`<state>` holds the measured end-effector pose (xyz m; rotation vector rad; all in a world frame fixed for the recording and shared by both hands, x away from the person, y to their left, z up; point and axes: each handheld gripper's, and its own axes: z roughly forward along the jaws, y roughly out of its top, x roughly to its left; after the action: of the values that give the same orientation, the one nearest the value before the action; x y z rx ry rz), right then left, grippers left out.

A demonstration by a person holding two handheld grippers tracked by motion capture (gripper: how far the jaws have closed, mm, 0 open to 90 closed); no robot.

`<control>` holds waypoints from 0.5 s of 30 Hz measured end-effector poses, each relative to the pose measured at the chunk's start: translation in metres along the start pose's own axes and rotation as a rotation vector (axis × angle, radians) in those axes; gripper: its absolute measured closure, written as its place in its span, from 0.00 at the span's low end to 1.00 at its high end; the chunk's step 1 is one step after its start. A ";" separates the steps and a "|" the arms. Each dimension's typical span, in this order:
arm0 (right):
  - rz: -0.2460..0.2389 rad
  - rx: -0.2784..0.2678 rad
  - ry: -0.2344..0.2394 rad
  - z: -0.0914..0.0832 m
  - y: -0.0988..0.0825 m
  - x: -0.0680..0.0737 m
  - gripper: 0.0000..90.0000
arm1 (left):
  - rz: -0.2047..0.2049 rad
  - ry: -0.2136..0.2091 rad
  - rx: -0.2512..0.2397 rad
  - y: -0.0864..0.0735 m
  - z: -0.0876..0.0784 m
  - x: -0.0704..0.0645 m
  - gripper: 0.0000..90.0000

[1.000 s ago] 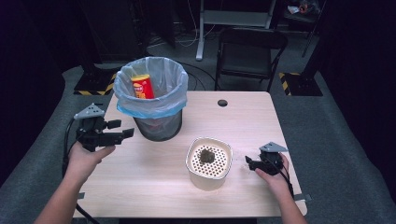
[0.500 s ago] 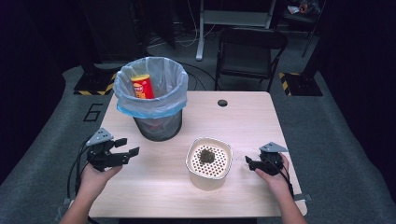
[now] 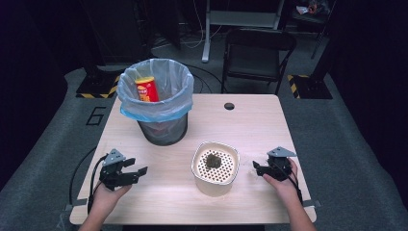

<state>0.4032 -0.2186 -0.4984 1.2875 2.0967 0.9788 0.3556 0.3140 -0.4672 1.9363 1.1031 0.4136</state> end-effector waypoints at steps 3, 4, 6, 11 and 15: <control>-0.002 0.005 0.001 0.001 -0.001 0.000 0.28 | -0.009 0.000 0.025 -0.008 0.007 0.004 0.37; 0.000 0.008 0.002 0.001 -0.001 0.000 0.28 | -0.009 0.003 0.024 -0.009 0.008 0.005 0.36; -0.007 0.007 0.005 0.002 -0.001 0.000 0.28 | -0.007 0.006 0.023 -0.013 0.011 0.006 0.37; -0.023 0.003 0.008 0.002 -0.001 0.001 0.28 | -0.008 0.025 0.038 -0.019 0.018 0.010 0.37; -0.017 0.011 0.008 0.005 -0.002 0.002 0.28 | -0.028 0.023 0.061 -0.024 0.023 0.015 0.37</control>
<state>0.4045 -0.2154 -0.5025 1.2711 2.1184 0.9684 0.3658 0.3208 -0.5015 1.9712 1.1690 0.3916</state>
